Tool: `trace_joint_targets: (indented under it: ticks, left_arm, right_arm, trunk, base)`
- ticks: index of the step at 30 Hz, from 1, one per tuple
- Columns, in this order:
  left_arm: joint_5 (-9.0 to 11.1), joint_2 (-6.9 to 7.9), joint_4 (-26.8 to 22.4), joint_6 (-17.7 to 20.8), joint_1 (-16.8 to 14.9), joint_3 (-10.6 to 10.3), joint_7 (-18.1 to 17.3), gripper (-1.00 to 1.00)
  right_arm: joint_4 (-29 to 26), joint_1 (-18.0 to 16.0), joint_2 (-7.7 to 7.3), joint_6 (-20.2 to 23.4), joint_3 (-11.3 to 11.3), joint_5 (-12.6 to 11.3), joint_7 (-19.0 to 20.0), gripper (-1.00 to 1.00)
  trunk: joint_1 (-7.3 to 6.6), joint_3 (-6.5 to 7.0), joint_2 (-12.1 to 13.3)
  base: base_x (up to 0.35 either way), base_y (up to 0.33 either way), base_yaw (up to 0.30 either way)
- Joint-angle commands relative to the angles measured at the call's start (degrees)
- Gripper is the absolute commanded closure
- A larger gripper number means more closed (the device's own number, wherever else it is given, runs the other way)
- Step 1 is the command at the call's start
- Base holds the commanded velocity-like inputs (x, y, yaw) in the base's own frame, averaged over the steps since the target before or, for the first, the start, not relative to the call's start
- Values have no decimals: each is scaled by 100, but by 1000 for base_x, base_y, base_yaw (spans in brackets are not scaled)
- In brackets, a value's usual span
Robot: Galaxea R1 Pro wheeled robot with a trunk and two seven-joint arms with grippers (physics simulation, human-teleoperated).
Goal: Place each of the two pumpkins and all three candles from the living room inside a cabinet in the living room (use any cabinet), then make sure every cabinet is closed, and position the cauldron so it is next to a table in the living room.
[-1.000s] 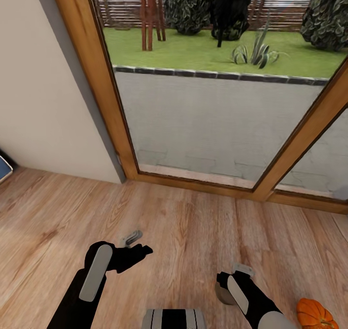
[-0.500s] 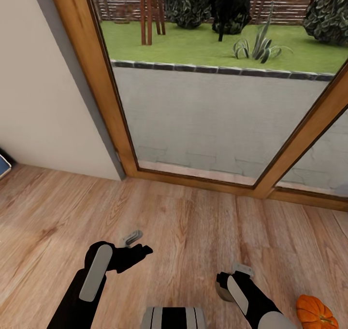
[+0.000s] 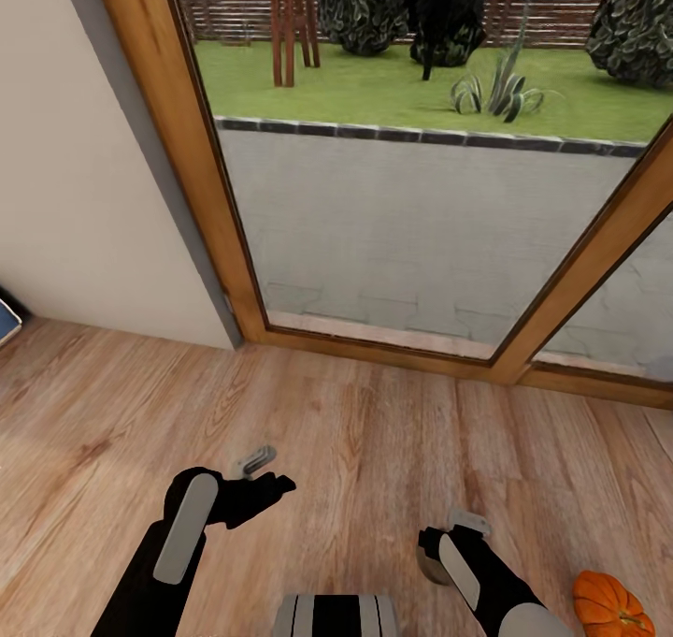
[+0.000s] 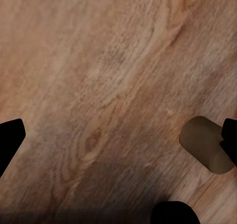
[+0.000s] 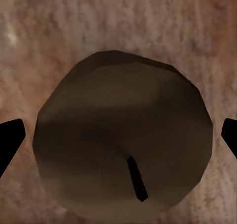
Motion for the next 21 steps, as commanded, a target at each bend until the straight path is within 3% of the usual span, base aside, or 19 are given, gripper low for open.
trace_joint_targets:
  ticks: [1,21]
  left_arm:
    - [60,-3,-5,14,-2,4,59,-100]
    - [60,-3,-5,14,-2,6,60,-100]
  right_arm:
    - [-11,-1,-5,19,34,-55,-50,-100]
    - [-9,-1,-5,50,6,-64,-43,-100]
  trunk:
    - [2,-26,-3]
    - [12,-115,-8]
  base:
    - [0,0,0]
    - [0,0,0]
